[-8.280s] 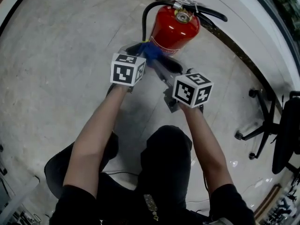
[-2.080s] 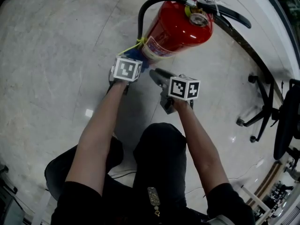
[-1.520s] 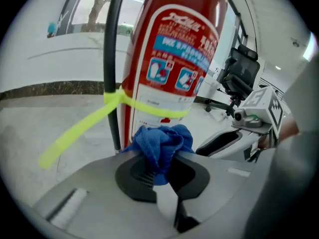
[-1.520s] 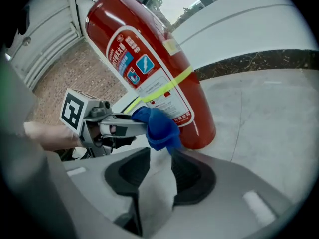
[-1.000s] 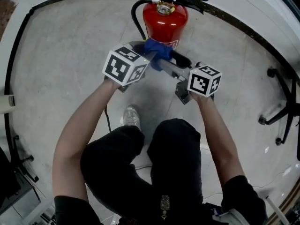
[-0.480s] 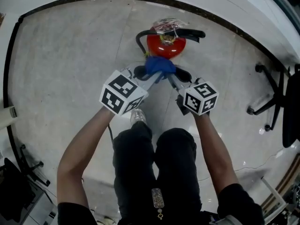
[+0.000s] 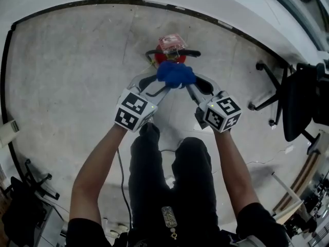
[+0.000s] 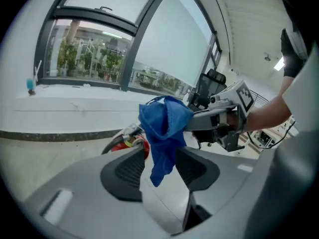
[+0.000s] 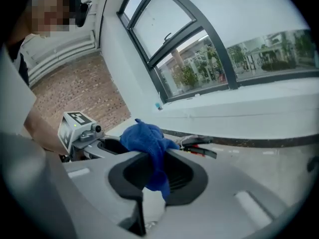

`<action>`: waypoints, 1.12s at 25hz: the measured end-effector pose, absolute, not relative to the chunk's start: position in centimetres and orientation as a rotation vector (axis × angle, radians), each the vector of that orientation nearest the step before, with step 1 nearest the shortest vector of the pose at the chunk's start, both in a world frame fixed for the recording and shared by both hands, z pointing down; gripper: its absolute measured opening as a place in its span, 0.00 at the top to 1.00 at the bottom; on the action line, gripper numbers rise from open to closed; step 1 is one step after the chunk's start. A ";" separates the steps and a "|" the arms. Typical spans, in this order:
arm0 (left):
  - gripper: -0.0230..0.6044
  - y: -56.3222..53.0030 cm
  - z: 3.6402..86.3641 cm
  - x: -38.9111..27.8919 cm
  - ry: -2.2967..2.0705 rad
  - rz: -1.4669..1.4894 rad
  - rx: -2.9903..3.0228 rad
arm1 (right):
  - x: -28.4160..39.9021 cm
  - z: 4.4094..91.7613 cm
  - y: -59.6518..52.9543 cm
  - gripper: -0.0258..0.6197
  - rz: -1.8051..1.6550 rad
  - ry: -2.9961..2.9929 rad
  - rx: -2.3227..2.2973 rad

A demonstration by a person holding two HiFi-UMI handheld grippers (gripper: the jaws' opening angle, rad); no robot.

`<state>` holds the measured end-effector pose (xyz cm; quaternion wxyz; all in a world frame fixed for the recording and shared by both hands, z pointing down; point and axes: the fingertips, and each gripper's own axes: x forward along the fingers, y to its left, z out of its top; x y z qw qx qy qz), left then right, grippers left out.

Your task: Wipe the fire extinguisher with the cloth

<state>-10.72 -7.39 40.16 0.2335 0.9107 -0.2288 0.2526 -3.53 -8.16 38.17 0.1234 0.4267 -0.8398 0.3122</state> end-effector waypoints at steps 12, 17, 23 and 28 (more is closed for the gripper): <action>0.49 -8.4 30.3 -4.0 -0.748 0.679 2.653 | 2.0 31.4 -9.6 0.87 0.597 -2.409 1.028; 0.49 -8.4 29.7 0.4 -0.855 0.682 2.558 | 3.4 29.0 -9.6 0.87 0.665 -2.544 0.772; 0.57 -10.5 27.2 4.4 -0.956 0.469 2.497 | 4.7 24.8 -10.0 0.87 0.673 -2.644 0.424; 0.79 -11.6 24.9 4.1 -0.954 0.296 2.490 | 4.0 22.2 -11.2 0.86 0.696 -2.706 0.203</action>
